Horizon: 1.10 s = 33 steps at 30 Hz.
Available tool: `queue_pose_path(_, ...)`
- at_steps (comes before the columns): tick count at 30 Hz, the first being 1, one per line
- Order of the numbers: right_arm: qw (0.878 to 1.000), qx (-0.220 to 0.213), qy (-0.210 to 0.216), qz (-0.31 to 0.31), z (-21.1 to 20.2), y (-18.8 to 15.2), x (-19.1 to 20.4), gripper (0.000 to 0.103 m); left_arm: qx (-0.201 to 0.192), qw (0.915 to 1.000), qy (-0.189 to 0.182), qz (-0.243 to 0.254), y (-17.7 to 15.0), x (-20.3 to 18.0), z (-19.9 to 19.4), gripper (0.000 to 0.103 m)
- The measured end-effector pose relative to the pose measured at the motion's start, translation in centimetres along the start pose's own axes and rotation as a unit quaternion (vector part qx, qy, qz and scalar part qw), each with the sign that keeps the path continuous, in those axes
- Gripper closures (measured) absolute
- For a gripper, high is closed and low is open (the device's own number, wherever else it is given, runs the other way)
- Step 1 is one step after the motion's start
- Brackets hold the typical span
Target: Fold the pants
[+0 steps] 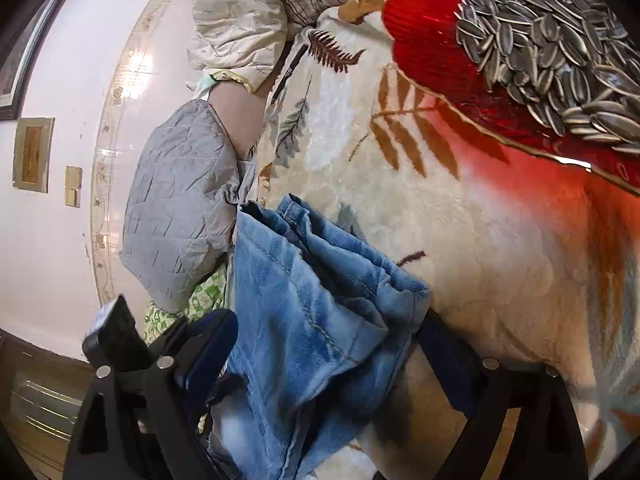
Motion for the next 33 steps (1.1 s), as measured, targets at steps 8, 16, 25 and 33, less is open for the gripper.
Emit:
queue_pose_path(8,1.0,-0.017,-0.001,-0.003,-0.4,-0.4,-0.5,0.02,-0.019,0.9965,-0.081,-0.008,4.5,1.3,0.6,0.021)
queue_pose_path(16,1.0,-0.013,-0.002,-0.004,-0.3,-0.2,-1.2,0.062,-0.001,0.9938,-0.111,0.0,5.2,1.2,1.8,0.048)
queue_pose_path(25,0.994,-0.054,-0.047,-0.088,-0.9,-1.3,2.0,0.086,-0.035,0.9972,-0.066,0.005,4.3,0.7,-0.7,0.093)
queue_pose_path(33,0.938,-0.116,-0.139,-0.295,-2.8,-5.2,9.0,0.087,-0.092,0.9946,-0.048,-0.001,1.0,-0.3,-4.6,0.097)
Point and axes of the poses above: each gripper's, at about its wrist camera, not at the fingertips, and z roughly the way its jaws point, x to its left, y to its top, the point moved 4 cm from there along z, roughly the way its jaws point, and after that the axes turned 15 degrees about x, right-handed, at the moved point
